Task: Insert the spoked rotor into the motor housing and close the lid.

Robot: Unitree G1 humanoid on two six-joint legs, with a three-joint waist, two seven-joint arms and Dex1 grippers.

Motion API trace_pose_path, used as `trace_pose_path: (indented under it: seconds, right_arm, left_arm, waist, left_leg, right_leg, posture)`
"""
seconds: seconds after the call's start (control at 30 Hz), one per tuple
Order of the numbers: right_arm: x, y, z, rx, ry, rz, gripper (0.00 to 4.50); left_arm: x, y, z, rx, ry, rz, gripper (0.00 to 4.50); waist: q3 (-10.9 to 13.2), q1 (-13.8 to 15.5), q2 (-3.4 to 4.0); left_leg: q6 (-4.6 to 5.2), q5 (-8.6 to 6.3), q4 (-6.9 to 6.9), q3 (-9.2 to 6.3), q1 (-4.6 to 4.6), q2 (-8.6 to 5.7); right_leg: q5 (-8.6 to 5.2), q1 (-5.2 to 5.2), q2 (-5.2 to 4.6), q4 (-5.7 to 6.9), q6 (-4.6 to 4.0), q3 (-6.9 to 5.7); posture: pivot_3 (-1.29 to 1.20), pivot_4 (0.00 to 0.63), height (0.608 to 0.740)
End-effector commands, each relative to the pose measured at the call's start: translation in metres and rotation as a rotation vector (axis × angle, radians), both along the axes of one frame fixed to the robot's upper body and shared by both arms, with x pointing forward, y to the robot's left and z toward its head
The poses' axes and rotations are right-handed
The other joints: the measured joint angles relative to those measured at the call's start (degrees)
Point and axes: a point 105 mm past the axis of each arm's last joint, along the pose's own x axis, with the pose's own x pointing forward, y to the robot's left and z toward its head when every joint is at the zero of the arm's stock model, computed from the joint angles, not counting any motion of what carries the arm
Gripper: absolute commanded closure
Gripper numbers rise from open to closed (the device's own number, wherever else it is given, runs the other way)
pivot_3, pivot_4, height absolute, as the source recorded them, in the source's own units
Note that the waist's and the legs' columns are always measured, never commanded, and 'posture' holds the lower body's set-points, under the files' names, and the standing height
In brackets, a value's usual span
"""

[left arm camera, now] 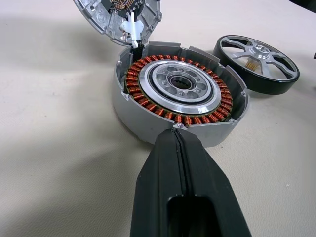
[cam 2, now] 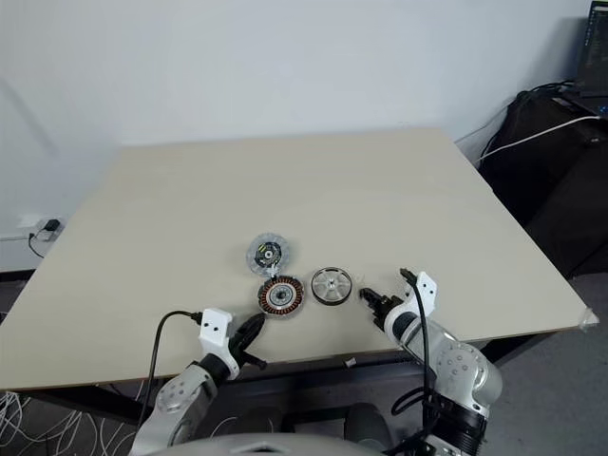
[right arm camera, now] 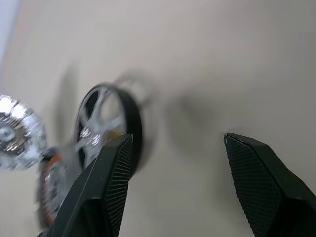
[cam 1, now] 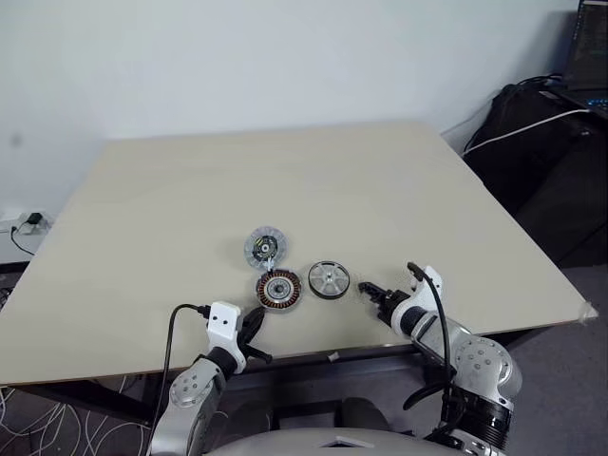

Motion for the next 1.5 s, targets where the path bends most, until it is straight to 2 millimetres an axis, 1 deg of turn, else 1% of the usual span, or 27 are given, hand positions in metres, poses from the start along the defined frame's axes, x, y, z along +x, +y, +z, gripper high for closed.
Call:
trace_pose_path:
  seconds: [0.03,0.2,0.53,0.83,0.93,0.97,1.07,1.17,1.27,1.4,1.5]
  right_arm:
    - [0.016,0.037,0.030,0.163,-0.116,0.059,1.32]
    - [0.017,0.043,0.031,0.176,-0.120,0.083,1.32]
    - [0.023,0.057,0.022,0.197,-0.099,0.112,1.32]
    - [0.025,0.061,0.017,0.210,-0.090,0.106,1.32]
    - [0.025,0.060,0.015,0.214,-0.085,0.092,1.92]
    - [0.025,0.059,0.014,0.213,-0.082,0.088,2.18]
    - [0.025,0.057,0.012,0.210,-0.078,0.079,3.22]
    - [0.024,0.055,0.012,0.209,-0.077,0.072,4.10]
    - [0.023,0.055,0.013,0.211,-0.078,0.070,4.11]
    - [0.024,0.054,0.023,0.244,-0.116,0.052,4.11]
    - [0.027,0.053,0.048,0.295,-0.231,0.039,4.11]
  left_arm:
    - [0.008,-0.001,0.017,-0.017,-0.066,-0.001,4.50]
    - [0.008,-0.001,0.017,-0.017,-0.066,-0.001,4.50]
    - [0.008,-0.001,0.017,-0.010,-0.069,-0.002,4.50]
    - [0.007,0.000,0.016,-0.007,-0.068,0.002,4.50]
    - [0.007,0.001,0.015,-0.006,-0.065,0.001,4.50]
    - [0.007,0.001,0.014,-0.006,-0.064,0.001,4.50]
    - [0.007,0.001,0.013,-0.006,-0.062,0.000,4.50]
    - [0.007,0.001,0.011,-0.008,-0.060,-0.001,4.50]
    - [0.007,0.001,0.011,-0.009,-0.059,-0.002,4.50]
    - [0.008,0.001,0.011,-0.010,-0.060,-0.001,4.50]
    - [0.007,0.001,0.011,-0.009,-0.062,0.001,4.50]
  waist:
    - [0.0,0.0,0.03]
    - [0.0,0.0,0.04]
    - [0.0,-0.1,0.06]
    - [0.1,0.0,0.06]
    - [0.1,0.0,0.07]
    - [0.1,0.0,0.07]
    - [0.1,0.0,0.07]
    - [0.1,0.0,0.08]
    - [0.1,0.0,0.08]
    - [0.1,0.0,0.08]
    - [0.1,0.0,0.12]
  left_leg:
    - [0.00,0.00,0.00,0.00,0.00,0.00]
    - [0.01,0.00,0.00,0.00,-0.01,0.00]
    - [0.01,0.00,0.00,0.00,-0.01,0.00]
    - [0.01,0.00,-0.01,0.00,-0.01,0.00]
    - [0.01,0.00,-0.01,0.00,-0.01,0.00]
    - [0.01,0.00,-0.01,0.00,-0.01,0.00]
    - [0.01,0.00,-0.01,0.00,-0.01,0.00]
    - [0.01,0.00,0.00,0.00,-0.02,0.00]
    - [0.01,0.00,0.00,0.00,-0.02,0.00]
    - [0.01,-0.01,-0.01,0.00,-0.02,0.00]
    - [0.01,-0.01,0.00,0.00,-0.04,0.00]
  right_leg:
    - [0.00,0.00,0.00,0.00,0.00,0.00]
    - [0.00,0.00,0.00,0.00,0.01,0.00]
    - [0.00,-0.01,0.02,-0.01,0.01,0.00]
    - [0.00,-0.01,0.02,-0.01,0.01,0.00]
    - [0.00,-0.01,0.02,-0.01,0.01,0.00]
    - [0.00,-0.01,0.02,-0.01,0.01,0.00]
    - [0.00,-0.01,0.02,-0.01,0.01,0.00]
    - [0.00,-0.01,0.02,-0.02,0.01,0.00]
    - [0.00,-0.01,0.02,-0.02,0.01,0.01]
    - [0.00,-0.01,0.01,-0.02,0.01,0.01]
    - [0.00,-0.01,0.01,-0.02,0.02,0.01]
  posture:
    - [0.00,0.000,0.740]
    - [0.00,0.000,0.740]
    - [0.00,0.000,0.740]
    - [0.00,0.000,0.740]
    - [0.00,0.000,0.740]
    - [0.00,0.000,0.740]
    - [0.00,0.000,0.740]
    - [0.00,0.000,0.740]
    - [0.00,0.000,0.740]
    - [0.00,0.000,0.740]
    - [0.00,0.000,0.740]
